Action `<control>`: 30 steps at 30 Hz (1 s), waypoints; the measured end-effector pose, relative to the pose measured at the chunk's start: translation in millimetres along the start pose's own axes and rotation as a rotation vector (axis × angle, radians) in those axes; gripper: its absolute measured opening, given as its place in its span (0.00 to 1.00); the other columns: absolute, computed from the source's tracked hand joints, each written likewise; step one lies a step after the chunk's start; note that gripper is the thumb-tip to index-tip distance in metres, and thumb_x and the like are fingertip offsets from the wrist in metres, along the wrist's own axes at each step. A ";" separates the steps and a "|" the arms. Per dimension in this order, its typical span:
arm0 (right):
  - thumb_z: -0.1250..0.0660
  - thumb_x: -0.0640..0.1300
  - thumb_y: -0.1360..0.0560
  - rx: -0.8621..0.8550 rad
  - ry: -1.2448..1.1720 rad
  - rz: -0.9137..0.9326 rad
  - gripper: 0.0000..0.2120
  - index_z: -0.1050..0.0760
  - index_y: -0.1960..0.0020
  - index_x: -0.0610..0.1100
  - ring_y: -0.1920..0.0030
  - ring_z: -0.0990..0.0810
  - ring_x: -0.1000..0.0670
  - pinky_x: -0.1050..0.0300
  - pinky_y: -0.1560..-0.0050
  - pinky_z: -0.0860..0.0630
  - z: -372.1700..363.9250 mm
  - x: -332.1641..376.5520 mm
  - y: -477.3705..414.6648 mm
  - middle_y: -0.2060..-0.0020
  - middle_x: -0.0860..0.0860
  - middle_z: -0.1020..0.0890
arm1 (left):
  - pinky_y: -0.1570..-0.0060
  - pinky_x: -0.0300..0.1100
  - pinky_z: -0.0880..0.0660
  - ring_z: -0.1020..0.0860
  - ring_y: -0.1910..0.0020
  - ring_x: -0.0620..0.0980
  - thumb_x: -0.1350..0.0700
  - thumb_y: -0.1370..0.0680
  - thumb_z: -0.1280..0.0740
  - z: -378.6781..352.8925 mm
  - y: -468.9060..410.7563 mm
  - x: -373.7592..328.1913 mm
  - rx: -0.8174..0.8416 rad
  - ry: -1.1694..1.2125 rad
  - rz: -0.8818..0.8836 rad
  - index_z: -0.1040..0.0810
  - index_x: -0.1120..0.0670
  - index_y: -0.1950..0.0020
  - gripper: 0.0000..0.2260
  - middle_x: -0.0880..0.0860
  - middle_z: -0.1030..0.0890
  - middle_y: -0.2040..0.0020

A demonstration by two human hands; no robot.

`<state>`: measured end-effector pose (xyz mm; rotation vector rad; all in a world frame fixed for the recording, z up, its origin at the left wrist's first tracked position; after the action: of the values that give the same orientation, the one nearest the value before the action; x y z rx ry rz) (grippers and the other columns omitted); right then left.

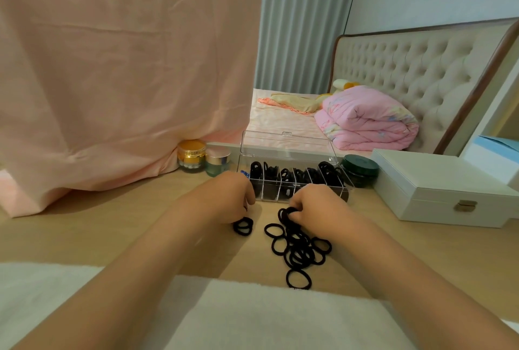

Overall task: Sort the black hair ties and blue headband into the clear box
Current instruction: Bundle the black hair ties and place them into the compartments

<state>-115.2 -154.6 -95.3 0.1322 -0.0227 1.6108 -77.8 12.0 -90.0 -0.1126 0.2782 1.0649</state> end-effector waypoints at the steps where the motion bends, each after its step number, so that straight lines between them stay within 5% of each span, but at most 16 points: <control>1: 0.33 0.47 0.20 0.009 -0.031 -0.003 0.09 0.17 0.44 0.47 0.53 0.17 0.51 0.56 0.47 0.19 -0.2 -1.3 0.9 0.51 0.50 0.17 | 0.44 0.39 0.22 0.19 0.45 0.47 0.62 0.23 0.30 1.8 0.4 2.1 -0.016 0.029 -0.001 0.18 0.49 0.37 0.16 0.48 0.17 0.42; 7: 0.31 0.42 0.22 -0.059 -0.225 0.030 0.03 0.18 0.51 0.47 0.55 0.16 0.52 0.61 0.57 0.19 6.8 -18.5 10.1 0.54 0.53 0.18 | 0.64 0.31 0.26 0.20 0.61 0.40 0.57 0.23 0.28 18.2 3.3 12.5 -0.127 0.284 0.005 0.17 0.47 0.53 0.04 0.45 0.17 0.58; 10: 0.33 0.36 0.22 -0.057 -0.411 0.048 0.10 0.19 0.50 0.50 0.59 0.14 0.48 0.58 0.66 0.17 20.8 -31.2 16.1 0.56 0.52 0.18 | 0.62 0.34 0.25 0.20 0.61 0.43 0.55 0.21 0.30 17.4 5.4 12.4 -0.059 0.315 0.018 0.17 0.49 0.55 0.03 0.47 0.17 0.59; 14: 0.36 0.30 0.23 0.089 -0.601 0.092 0.18 0.17 0.46 0.51 0.57 0.13 0.41 0.49 0.60 0.15 34.4 -45.1 30.5 0.50 0.48 0.15 | 0.51 0.39 0.28 0.23 0.57 0.40 0.53 0.20 0.32 7.9 11.3 8.2 0.176 0.225 -0.008 0.18 0.48 0.53 0.04 0.42 0.20 0.56; 19: 0.34 0.35 0.22 0.343 -0.331 0.070 0.15 0.18 0.42 0.52 0.60 0.13 0.46 0.55 0.65 0.16 16.7 -46.1 43.7 0.53 0.52 0.19 | 0.43 0.44 0.23 0.21 0.50 0.44 0.51 0.23 0.28 1.4 12.6 3.9 0.261 0.028 -0.027 0.17 0.44 0.48 0.05 0.43 0.17 0.50; 27: 0.30 0.40 0.23 0.342 -0.158 0.024 0.08 0.18 0.45 0.48 0.53 0.15 0.46 0.62 0.63 0.19 9.3 -43.2 41.1 0.50 0.49 0.16 | 0.49 0.36 0.29 0.23 0.47 0.44 0.56 0.22 0.31 4.7 16.6 -7.5 0.310 -0.076 -0.014 0.20 0.44 0.38 0.13 0.42 0.22 0.47; 30: 0.30 0.39 0.24 0.344 -0.200 0.020 0.06 0.18 0.50 0.48 0.59 0.15 0.48 0.62 0.66 0.20 17.1 -45.8 44.2 0.55 0.49 0.16 | 0.49 0.37 0.27 0.23 0.49 0.45 0.54 0.23 0.29 0.2 15.0 -4.8 0.280 -0.131 -0.013 0.20 0.46 0.41 0.11 0.44 0.21 0.48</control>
<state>-156.3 -203.8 -79.9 0.5605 0.0991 1.6050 -93.0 15.3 -87.8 0.2056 0.3050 1.0061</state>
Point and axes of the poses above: each hand's wrist, its own y-axis away from the middle knuckle, its own z-axis out of the back of the hand, x = y × z, the point moved 4 cm from there along -y, towards the middle knuckle
